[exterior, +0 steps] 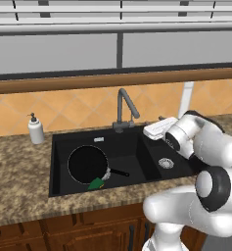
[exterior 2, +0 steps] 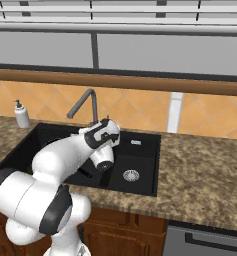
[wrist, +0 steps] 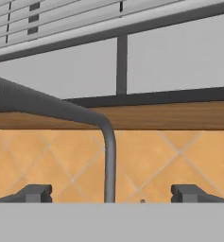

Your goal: Pick the pan and sponge and place them into the sink. Then turn on the water.

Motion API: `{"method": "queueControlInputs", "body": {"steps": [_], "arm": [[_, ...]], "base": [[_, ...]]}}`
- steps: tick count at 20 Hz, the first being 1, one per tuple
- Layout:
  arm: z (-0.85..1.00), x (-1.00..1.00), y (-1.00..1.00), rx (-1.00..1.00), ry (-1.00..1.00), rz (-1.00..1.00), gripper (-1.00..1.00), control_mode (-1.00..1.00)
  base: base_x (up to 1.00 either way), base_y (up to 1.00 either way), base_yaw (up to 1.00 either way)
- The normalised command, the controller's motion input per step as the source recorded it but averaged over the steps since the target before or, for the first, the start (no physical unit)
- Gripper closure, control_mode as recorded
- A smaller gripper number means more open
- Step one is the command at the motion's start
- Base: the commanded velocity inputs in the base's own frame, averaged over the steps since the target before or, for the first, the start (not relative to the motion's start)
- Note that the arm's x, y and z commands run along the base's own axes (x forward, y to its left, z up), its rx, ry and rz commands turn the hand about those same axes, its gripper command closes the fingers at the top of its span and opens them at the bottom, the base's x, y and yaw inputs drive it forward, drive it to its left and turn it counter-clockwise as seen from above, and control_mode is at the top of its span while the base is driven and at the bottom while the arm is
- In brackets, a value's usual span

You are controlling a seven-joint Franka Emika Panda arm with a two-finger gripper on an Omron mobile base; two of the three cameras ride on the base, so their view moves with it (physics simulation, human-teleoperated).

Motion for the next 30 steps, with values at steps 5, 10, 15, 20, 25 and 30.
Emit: {"method": "queueControlInputs", "body": {"steps": [5, 10, 15, 20, 25, 30], "arm": [[0.0, 0.36, 0.0, 0.0, 0.04, 0.01, -1.0, -1.0], [0.0, 0.4, 0.0, 0.0, 0.03, 0.01, -1.0, -1.0], [0.0, 0.35, 0.0, 0.0, 0.02, 0.01, -1.0, -1.0], [0.0, 0.36, 0.03, 0.0, 0.03, 0.0, -1.0, -1.0], [-0.01, 0.34, 0.02, 0.0, 0.06, 0.0, -1.0, -1.0], [-0.06, 0.29, 0.12, 0.0, 0.04, 0.01, -1.0, -1.0]], "base": [[0.0, 0.0, 0.0], [0.0, 0.0, 0.0], [0.0, 0.0, 0.0], [0.0, 0.0, 0.0], [0.0, 0.0, 0.0], [0.0, 0.0, 0.0]]}}
